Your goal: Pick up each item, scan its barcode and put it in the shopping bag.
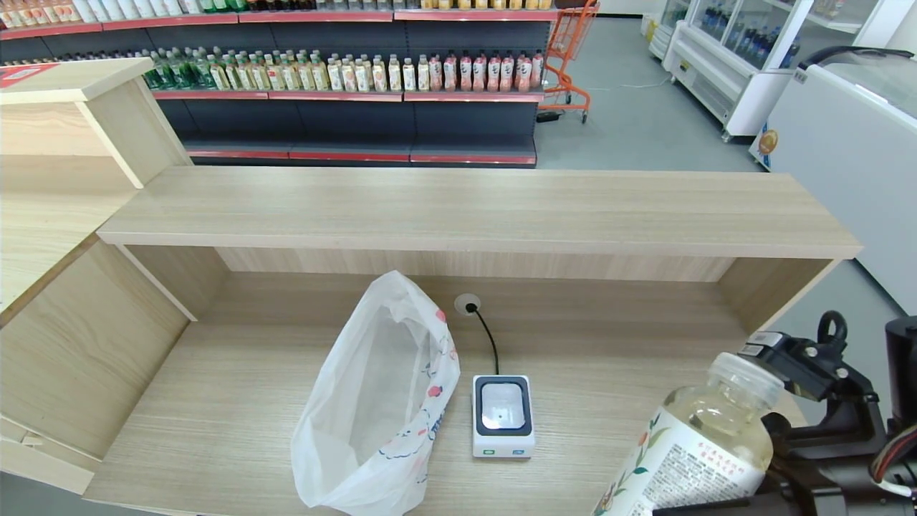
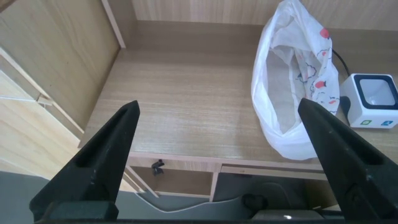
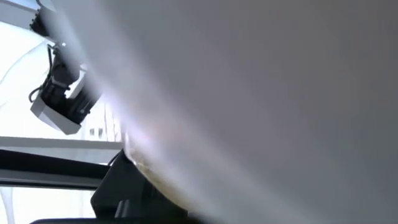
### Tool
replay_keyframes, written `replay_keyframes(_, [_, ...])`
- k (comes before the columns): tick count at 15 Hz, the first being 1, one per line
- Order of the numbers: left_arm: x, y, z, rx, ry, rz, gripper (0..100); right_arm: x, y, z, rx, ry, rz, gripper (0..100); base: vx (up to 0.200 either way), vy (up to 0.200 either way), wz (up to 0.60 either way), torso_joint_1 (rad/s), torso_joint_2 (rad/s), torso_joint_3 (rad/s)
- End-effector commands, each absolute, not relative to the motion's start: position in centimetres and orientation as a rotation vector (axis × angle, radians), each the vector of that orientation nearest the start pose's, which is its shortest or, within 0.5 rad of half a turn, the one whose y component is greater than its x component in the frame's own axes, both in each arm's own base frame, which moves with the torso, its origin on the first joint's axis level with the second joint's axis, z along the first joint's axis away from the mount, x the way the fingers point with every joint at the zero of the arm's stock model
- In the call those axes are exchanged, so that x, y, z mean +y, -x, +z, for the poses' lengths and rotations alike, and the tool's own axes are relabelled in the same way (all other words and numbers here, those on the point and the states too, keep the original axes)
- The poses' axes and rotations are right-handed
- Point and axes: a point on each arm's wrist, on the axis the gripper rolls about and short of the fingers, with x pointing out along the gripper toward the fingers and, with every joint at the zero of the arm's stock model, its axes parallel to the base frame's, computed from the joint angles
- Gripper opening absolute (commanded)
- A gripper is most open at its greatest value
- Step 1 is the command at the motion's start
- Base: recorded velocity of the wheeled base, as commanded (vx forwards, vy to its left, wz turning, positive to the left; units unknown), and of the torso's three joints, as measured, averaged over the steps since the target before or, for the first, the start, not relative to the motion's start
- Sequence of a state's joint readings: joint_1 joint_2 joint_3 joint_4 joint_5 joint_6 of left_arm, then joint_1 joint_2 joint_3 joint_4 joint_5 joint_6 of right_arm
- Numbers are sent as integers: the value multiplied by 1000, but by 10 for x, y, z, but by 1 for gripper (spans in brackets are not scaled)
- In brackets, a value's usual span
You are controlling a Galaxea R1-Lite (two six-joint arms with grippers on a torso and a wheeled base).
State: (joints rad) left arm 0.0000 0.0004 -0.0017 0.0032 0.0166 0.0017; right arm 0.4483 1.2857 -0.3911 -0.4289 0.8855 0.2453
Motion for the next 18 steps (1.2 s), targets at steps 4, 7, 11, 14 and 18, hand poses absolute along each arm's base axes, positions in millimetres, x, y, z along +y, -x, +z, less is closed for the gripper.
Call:
replay_keyframes(4, [0, 23, 76, 2, -2, 17, 100, 93, -138, 155, 689, -306, 1272, 0, 0, 0, 0, 0, 0, 0])
replay_keyframes(7, [0, 23, 76, 2, -2, 17, 100, 92, -136, 153, 715, -311, 1264, 0, 0, 0, 0, 0, 0, 0])
replay_keyframes(11, [0, 23, 76, 2, -2, 17, 100, 91, -134, 155, 705, -309, 1264, 0, 0, 0, 0, 0, 0, 0])
replay_keyframes(14, [0, 23, 76, 2, -2, 17, 100, 90, -134, 155, 702, -309, 1258, 0, 0, 0, 0, 0, 0, 0])
replay_keyframes(18, [0, 23, 76, 2, -2, 17, 100, 89, -133, 157, 682, -301, 1248, 0, 0, 0, 0, 0, 0, 0])
